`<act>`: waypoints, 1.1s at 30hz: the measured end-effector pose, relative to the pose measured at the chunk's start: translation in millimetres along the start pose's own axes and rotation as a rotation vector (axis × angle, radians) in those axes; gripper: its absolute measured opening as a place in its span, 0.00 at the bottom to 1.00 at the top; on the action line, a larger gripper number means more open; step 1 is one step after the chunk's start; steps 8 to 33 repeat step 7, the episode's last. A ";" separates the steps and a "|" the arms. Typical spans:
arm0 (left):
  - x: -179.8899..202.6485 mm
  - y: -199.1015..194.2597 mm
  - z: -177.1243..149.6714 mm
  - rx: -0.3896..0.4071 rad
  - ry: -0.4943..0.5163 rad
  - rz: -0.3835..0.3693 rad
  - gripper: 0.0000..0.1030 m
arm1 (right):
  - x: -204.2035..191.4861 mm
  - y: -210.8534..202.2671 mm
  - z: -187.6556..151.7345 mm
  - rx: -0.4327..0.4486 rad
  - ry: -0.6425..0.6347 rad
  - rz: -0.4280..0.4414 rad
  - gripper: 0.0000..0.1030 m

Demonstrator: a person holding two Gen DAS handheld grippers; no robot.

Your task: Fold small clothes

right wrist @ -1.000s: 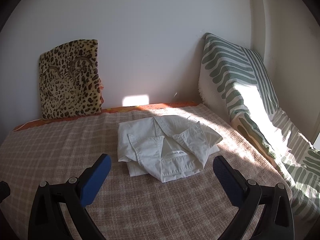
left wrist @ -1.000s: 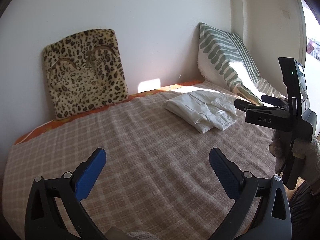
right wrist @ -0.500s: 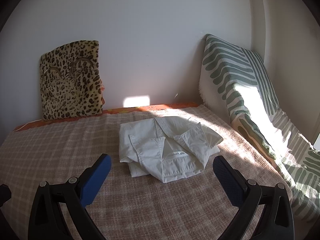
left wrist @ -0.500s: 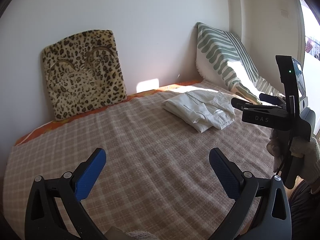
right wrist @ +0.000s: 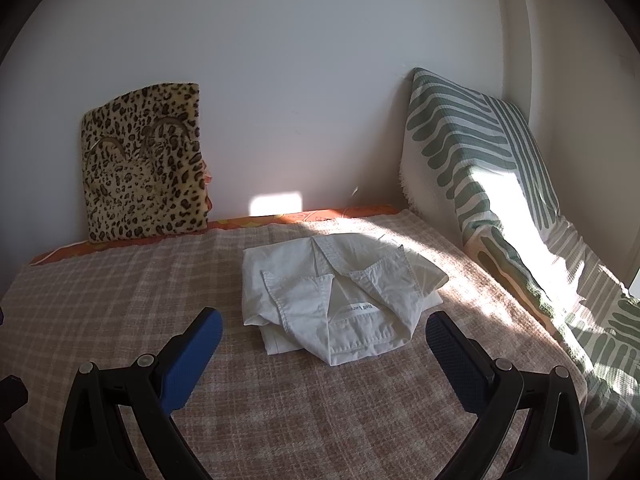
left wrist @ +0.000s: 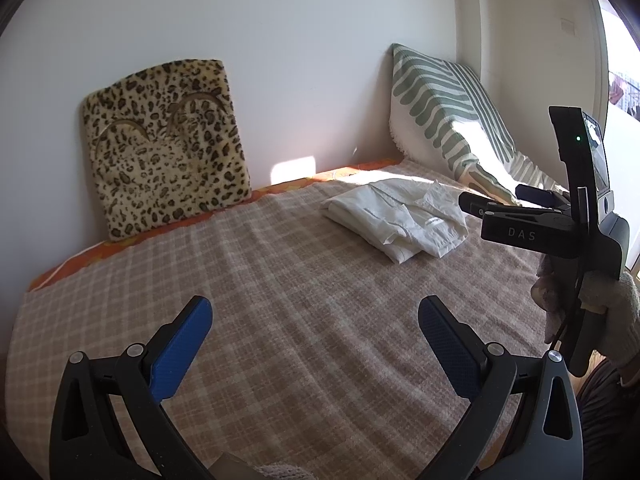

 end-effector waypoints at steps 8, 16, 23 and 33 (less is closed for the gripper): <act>-0.9 0.8 -1.2 -0.003 -0.005 -0.006 1.00 | -0.5 -0.7 -0.7 -0.003 0.005 0.002 1.00; -0.9 0.8 -1.2 -0.003 -0.005 -0.006 1.00 | -0.5 -0.7 -0.7 -0.003 0.005 0.002 1.00; -0.9 0.8 -1.2 -0.003 -0.005 -0.006 1.00 | -0.5 -0.7 -0.7 -0.003 0.005 0.002 1.00; -0.9 0.8 -1.2 -0.003 -0.005 -0.006 1.00 | -0.5 -0.7 -0.7 -0.003 0.005 0.002 1.00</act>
Point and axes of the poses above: each gripper's, at about its wrist camera, not at the fingertips, and y roughly the way its jaws point, x to its right, z to its top, the point moved 6 cm from there along y, roughly the way its jaws point, and after that the axes turned 2 degrees about -x, right-handed, at the moved point
